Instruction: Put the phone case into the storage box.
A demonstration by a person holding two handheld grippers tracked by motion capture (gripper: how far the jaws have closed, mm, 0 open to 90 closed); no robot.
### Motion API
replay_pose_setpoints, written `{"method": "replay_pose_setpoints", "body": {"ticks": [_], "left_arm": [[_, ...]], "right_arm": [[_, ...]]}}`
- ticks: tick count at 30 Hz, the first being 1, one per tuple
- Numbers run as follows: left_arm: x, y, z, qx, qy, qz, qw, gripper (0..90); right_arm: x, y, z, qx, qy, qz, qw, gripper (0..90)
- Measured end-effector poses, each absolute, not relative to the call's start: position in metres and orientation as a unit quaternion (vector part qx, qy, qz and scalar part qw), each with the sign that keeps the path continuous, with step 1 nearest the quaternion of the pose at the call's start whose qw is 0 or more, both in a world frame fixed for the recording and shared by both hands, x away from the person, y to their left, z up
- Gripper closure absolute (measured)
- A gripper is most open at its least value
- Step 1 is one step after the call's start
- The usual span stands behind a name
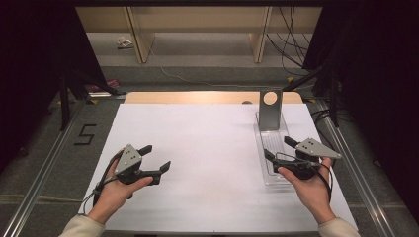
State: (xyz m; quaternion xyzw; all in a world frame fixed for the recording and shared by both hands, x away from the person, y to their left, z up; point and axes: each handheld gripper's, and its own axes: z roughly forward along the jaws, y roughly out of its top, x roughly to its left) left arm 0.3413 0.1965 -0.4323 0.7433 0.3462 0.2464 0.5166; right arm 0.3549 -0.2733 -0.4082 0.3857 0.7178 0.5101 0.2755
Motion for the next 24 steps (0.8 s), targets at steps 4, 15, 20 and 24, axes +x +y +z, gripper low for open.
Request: {"method": "replay_pose_setpoints", "body": {"ticks": [4,15,20,24], "left_arm": [[0.341,0.197,-0.433,0.743,0.347,0.245,0.517,15.7],[0.341,0.196,-0.433,0.742,0.348,0.243,0.519,15.8],[0.341,0.196,-0.433,0.742,0.348,0.244,0.518,15.8],[0.341,0.196,-0.433,0.742,0.348,0.243,0.518,15.8]], "right_arm": [[0.352,-0.274,-0.410,0.385,0.719,0.510,0.272,16.1],[0.344,-0.273,-0.416,0.381,0.724,0.510,0.267,16.0],[0.343,-0.274,-0.418,0.381,0.726,0.508,0.263,16.0],[0.342,-0.274,-0.419,0.382,0.727,0.508,0.260,16.0]]}}
